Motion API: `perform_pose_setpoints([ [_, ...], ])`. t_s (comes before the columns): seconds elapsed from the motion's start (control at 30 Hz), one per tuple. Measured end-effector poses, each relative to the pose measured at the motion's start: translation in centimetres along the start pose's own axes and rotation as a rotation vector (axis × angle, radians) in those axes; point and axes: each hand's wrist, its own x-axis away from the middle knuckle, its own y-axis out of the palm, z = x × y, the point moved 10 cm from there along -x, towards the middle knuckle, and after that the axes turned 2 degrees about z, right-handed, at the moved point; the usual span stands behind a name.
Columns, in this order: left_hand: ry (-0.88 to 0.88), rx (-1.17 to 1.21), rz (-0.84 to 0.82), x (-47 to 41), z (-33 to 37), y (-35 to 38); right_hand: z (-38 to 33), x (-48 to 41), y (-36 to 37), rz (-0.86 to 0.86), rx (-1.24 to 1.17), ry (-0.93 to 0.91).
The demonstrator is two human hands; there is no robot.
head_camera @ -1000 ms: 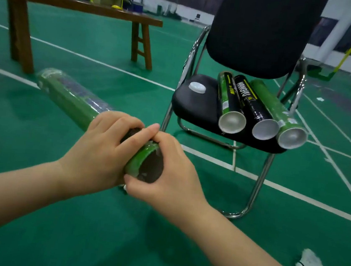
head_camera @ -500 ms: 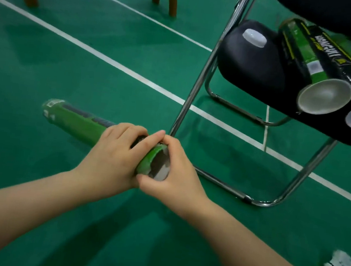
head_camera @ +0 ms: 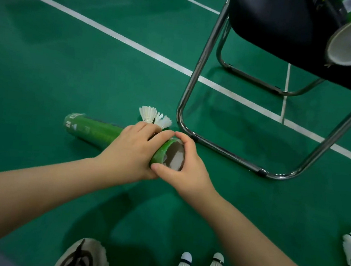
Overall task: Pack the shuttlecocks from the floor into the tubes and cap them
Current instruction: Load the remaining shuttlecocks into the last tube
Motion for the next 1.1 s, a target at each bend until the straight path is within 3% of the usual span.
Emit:
perform_pose_setpoints([
  [0.2,-0.083,0.048,0.070,-0.6,-1.3,-1.8,2.6,-1.9,-0.9,0.077,-0.328,0.102],
  [0.33,-0.165,0.068,0.116,-1.6,-3.6,-2.9,6.1,-6.0,-2.0,0.133,-0.171,0.219],
  [0.57,-0.207,0.004,0.140,-3.4,-7.2,-2.1,9.8,-12.3,0.3,-0.041,0.168,0.310],
  [0.73,-0.201,-0.029,0.146,-4.8,-8.8,-1.3,11.1,-15.2,1.6,-0.082,0.249,0.346],
  [1.1,-0.230,-0.144,0.072,-4.3,-13.1,1.0,11.0,-19.7,4.4,-0.118,0.449,0.201],
])
